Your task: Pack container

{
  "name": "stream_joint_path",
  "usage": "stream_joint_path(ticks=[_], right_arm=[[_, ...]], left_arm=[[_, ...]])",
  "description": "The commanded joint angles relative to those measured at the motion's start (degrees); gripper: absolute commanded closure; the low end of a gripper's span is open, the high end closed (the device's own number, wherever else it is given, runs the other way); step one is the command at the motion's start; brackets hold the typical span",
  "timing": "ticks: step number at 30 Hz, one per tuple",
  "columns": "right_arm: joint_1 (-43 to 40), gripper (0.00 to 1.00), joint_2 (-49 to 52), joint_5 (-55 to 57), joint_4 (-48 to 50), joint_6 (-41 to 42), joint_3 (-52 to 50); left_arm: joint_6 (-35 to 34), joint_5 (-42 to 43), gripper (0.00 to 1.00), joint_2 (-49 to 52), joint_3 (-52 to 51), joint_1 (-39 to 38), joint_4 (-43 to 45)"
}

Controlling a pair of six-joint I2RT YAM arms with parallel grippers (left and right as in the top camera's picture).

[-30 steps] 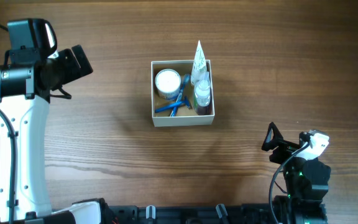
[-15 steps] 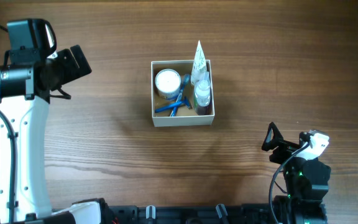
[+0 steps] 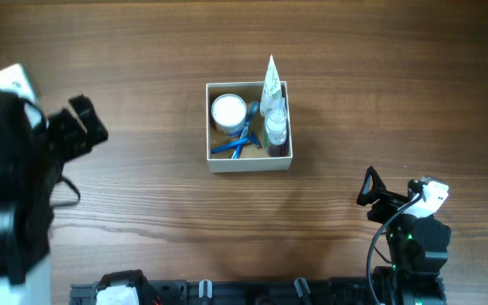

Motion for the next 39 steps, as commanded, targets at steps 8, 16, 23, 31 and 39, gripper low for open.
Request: stream_joint_path(ticks=[8, 16, 23, 31, 39], right_arm=[[-0.07, 0.00, -0.72, -1.09, 0.35, 0.68, -0.07], [-0.07, 0.00, -0.72, -1.09, 0.35, 0.66, -0.07], [-0.07, 0.00, -0.72, -1.09, 0.35, 0.63, -0.07], [-0.07, 0.00, -0.72, -1.09, 0.35, 0.66, -0.07], [-0.07, 0.00, -0.72, -1.09, 0.35, 0.66, -0.07]], left_arm=[[-0.31, 2.38, 0.00, -22.71, -31.82, -7.32, 17.66], [-0.33, 7.78, 0.00, -38.10, -59.25, -7.32, 34.14], [-0.35, 9.35, 0.00, -50.80, -70.69, -7.32, 34.38], [-0.33, 9.55, 0.00, -58.31, -76.81, -7.32, 34.27], [-0.31, 9.11, 0.00, -60.59, -78.49, -7.32, 34.34]])
